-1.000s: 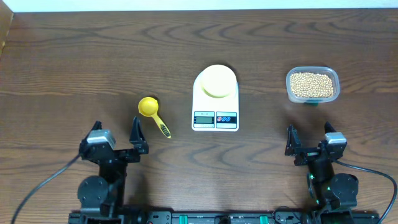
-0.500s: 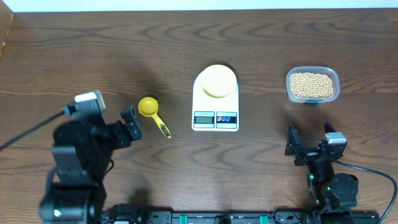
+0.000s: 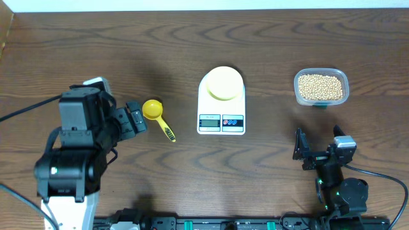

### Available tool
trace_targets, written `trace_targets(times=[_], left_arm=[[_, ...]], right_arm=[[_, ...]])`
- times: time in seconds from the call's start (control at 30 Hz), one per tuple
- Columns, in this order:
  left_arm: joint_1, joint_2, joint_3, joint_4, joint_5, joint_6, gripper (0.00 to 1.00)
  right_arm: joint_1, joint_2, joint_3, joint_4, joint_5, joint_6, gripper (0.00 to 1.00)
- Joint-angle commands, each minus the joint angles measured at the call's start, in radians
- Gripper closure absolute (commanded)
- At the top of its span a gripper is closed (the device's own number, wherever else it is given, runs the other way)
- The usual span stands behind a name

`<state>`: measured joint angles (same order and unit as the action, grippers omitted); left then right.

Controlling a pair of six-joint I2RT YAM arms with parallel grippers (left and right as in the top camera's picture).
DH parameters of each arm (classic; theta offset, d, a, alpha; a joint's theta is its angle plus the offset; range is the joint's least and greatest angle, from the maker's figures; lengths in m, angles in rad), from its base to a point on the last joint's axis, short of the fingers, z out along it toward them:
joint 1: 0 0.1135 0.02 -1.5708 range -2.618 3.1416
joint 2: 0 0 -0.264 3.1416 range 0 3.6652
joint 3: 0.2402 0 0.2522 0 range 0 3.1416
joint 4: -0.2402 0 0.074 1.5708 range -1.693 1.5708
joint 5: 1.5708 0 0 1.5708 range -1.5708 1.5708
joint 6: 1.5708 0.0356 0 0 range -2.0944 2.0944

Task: Scoop item into bowl and weigh 50g on scale
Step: 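Move the left gripper over the yellow scoop's cup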

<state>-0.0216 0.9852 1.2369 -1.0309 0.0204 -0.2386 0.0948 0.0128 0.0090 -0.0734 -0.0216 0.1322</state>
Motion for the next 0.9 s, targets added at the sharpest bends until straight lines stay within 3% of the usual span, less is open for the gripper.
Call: trace_targets(times=[0.0,0.27,0.77,0.87], left_arm=[[-0.002,0.042,0.013,-0.019,0.061,-0.132,0.02],[-0.002,0.13,0.013,-0.016,0.129,-0.145,0.02],[-0.002,0.427,0.01,0.019,0.008,-0.19,0.01],[-0.002,0.473,0.007,0.045,0.008,-0.19,0.06]], right_arm=[[0.003,-0.002,-0.004,-0.002,0.009,-0.006,0.01],[0.003,-0.002,-0.004,-0.002,0.009,-0.006,0.01],[0.003,-0.002,-0.004,-0.002,0.009,-0.006,0.01],[0.003,-0.002,-0.004,-0.002,0.009,-0.006,0.01]])
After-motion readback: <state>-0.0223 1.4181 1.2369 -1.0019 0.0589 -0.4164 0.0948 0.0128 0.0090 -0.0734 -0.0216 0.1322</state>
